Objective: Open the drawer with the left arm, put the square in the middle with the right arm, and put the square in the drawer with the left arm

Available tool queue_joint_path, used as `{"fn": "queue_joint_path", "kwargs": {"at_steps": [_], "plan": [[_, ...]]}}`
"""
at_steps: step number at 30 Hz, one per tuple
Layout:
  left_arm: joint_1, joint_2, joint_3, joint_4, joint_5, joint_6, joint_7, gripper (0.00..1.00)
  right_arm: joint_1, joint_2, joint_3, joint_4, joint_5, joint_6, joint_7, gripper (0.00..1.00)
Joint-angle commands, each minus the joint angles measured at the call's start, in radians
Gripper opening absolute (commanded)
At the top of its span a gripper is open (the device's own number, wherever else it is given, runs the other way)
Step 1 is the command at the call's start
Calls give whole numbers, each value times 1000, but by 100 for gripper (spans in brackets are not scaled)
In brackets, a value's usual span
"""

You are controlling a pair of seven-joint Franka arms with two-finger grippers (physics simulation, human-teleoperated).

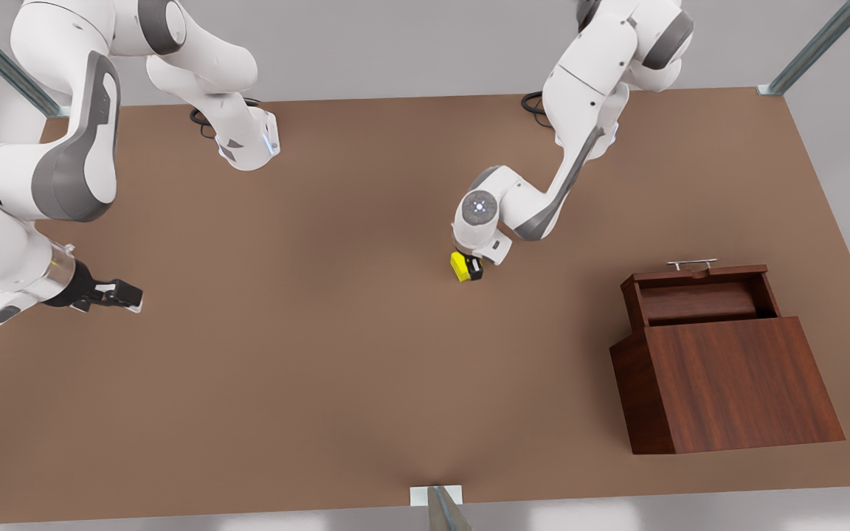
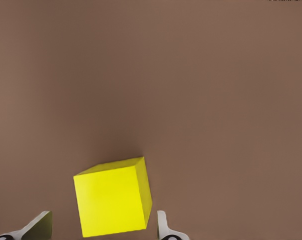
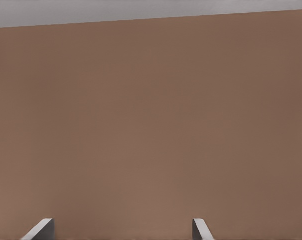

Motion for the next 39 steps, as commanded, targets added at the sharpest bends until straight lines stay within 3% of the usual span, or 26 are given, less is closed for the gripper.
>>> {"fn": "queue_joint_path", "kwargs": {"at_steps": [1,21,22,23,24,36,37,39], "plan": [[0,0,0,0,-4,1,0,100,0,0,0,0,-6,0,0,100],[-17,112,2,-7,2,120,0,100,-8,0,2,-14,-5,21,-11,100],[-15,114,2,-7,3,120,0,97,-8,0,2,-14,-3,23,-12,100],[-15,114,3,-7,3,120,0,77,-8,0,2,-14,-3,21,-12,100],[-17,114,3,-7,5,126,0,66,-8,0,2,-14,-3,23,-12,100],[3,80,9,-17,10,131,2,66,-2,-11,5,-15,-5,8,-11,100],[11,60,11,-17,10,125,8,66,0,-16,3,-15,-3,-6,-5,100],[100,-121,26,-10,10,-50,23,66,0,-14,6,-14,-3,-2,-2,100]]}}
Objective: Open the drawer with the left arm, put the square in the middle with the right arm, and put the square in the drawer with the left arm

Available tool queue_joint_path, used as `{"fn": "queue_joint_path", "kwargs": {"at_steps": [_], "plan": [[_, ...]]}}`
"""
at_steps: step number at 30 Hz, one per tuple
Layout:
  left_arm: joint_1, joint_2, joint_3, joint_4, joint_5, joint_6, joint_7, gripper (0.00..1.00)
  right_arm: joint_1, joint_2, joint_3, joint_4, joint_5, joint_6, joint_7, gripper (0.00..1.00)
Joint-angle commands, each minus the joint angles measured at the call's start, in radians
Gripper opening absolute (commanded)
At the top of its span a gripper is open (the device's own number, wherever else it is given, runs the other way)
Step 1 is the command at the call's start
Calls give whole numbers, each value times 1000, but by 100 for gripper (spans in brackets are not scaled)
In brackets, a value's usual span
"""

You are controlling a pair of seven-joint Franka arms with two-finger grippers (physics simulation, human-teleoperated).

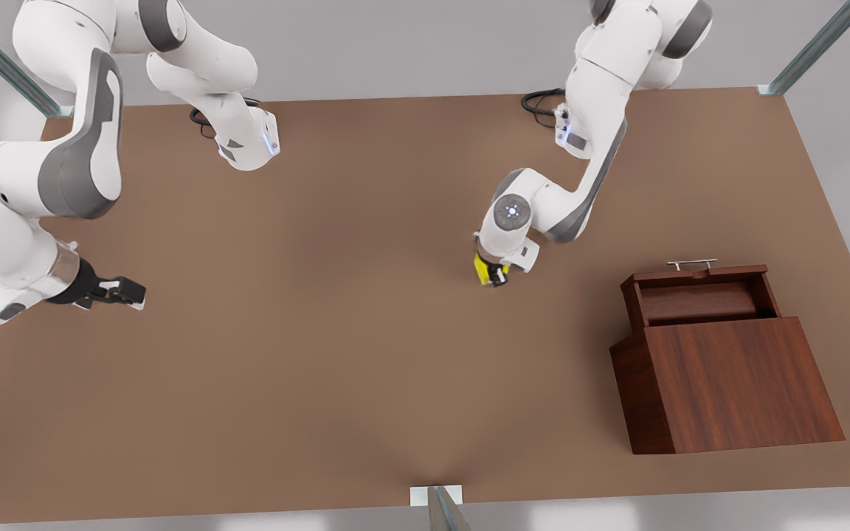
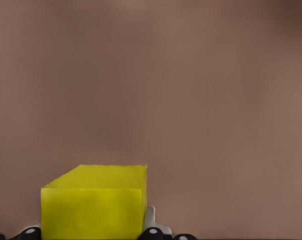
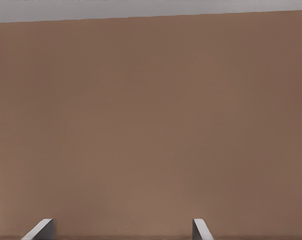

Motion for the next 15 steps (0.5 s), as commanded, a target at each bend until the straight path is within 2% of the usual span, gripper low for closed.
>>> {"fn": "queue_joint_path", "kwargs": {"at_steps": [1,3,6,8,15], "plan": [[-4,-24,10,2,19,-18,1,66,7,0,0,0,-1,1,1,100],[31,-105,76,59,21,-158,135,66,-2,-3,2,1,-1,-4,1,100],[218,-139,77,99,22,-215,491,67,-3,-2,0,0,-1,-2,-1,100],[309,-140,77,111,25,-254,628,67,-3,0,-1,-2,-1,-1,-3,100],[484,-114,103,111,99,-262,1062,67,-6,12,-4,-3,-4,10,-12,100]]}}
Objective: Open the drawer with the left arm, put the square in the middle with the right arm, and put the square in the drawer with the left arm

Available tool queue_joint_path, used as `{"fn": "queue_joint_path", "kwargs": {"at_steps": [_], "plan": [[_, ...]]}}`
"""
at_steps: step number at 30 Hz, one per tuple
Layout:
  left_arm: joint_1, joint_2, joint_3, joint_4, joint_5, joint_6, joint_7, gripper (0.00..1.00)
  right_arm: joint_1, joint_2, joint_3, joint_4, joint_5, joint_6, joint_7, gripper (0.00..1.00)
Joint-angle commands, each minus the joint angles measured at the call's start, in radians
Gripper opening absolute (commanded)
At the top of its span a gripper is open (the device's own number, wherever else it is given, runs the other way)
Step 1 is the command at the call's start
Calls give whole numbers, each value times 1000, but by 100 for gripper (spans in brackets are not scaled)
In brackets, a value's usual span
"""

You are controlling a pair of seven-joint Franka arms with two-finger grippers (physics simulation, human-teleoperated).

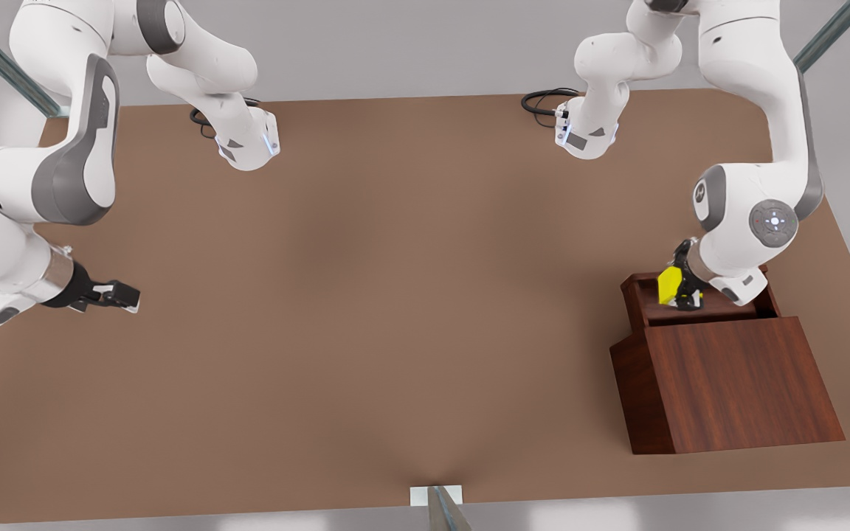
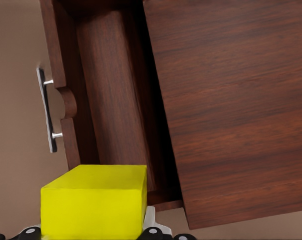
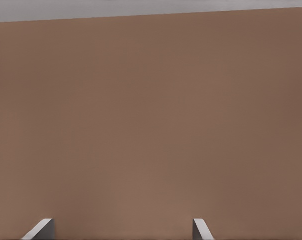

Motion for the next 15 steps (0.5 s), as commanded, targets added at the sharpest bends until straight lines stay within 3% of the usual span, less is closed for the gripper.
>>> {"fn": "queue_joint_path", "kwargs": {"at_steps": [1,15], "plan": [[8,3,0,0,55,4,0,67,0,0,0,0,0,-2,0,100],[75,64,57,-14,64,18,-87,68,4,11,0,-2,1,17,1,100]]}}
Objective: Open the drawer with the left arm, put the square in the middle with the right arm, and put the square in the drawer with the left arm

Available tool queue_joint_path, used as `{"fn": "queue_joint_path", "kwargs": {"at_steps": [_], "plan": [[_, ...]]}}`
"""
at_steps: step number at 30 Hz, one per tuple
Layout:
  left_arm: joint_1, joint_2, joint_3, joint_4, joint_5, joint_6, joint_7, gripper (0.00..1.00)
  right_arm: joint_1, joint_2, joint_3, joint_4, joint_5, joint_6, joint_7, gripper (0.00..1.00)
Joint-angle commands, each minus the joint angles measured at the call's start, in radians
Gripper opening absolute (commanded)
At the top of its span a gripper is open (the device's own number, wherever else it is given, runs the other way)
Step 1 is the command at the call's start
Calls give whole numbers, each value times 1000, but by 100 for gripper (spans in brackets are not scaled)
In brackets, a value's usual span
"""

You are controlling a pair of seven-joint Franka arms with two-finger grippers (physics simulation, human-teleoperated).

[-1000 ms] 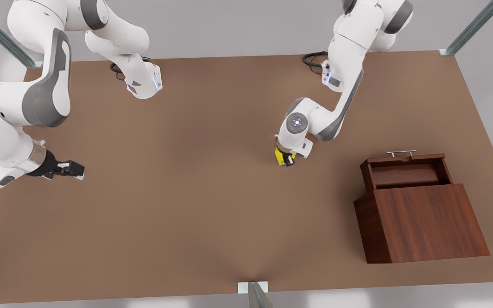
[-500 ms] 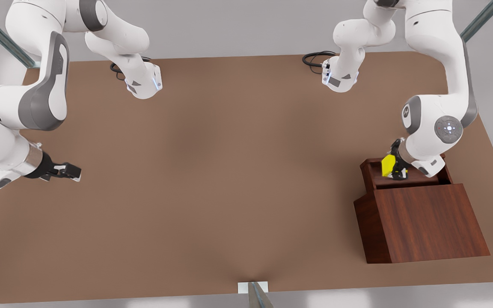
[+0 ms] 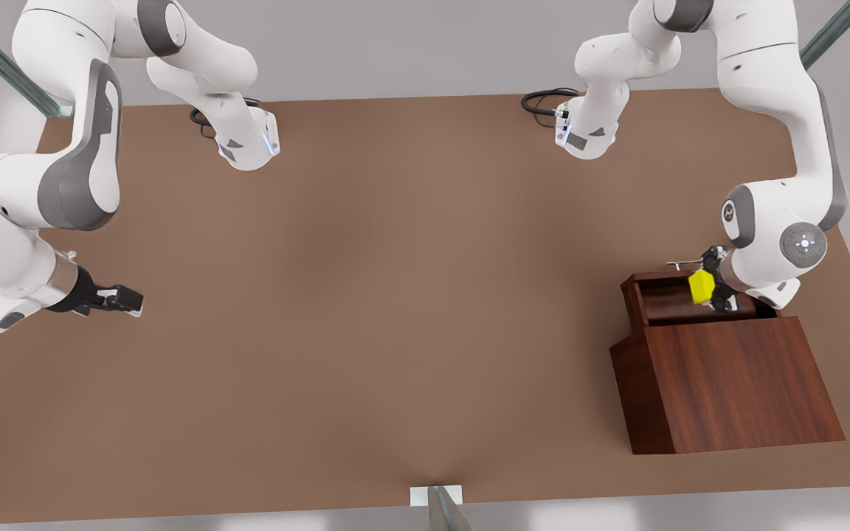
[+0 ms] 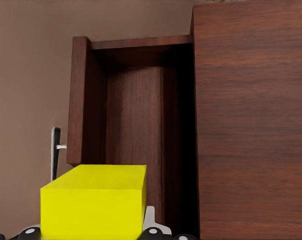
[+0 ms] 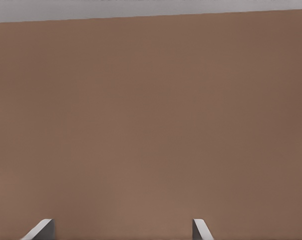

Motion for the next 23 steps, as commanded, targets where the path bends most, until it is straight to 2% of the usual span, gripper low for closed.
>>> {"fn": "queue_joint_path", "kwargs": {"at_steps": [1,4,5,6,12,14,15,16,18,23], "plan": [[1,0,4,2,3,1,2,68,0,1,0,0,0,0,0,100],[6,3,7,4,20,37,8,70,1,4,0,2,2,5,0,100],[5,3,7,4,21,37,11,89,1,5,0,0,2,5,0,100],[5,8,7,4,26,37,8,100,1,5,0,0,2,5,0,100],[5,-8,7,39,26,5,10,100,0,5,0,3,5,8,-2,100],[-3,-51,-79,273,12,-434,387,100,-2,5,2,2,5,18,-2,100],[-5,-70,-119,361,-31,-562,694,100,-2,5,2,3,5,18,-3,100],[-34,-106,-117,378,-54,-587,1024,100,-2,5,2,5,6,35,-3,100],[-78,-121,-114,392,-85,-582,1324,100,-3,4,2,2,6,34,-11,100],[-103,-71,-113,482,-118,-587,1324,100,-6,-1,2,2,6,31,-12,100]]}}
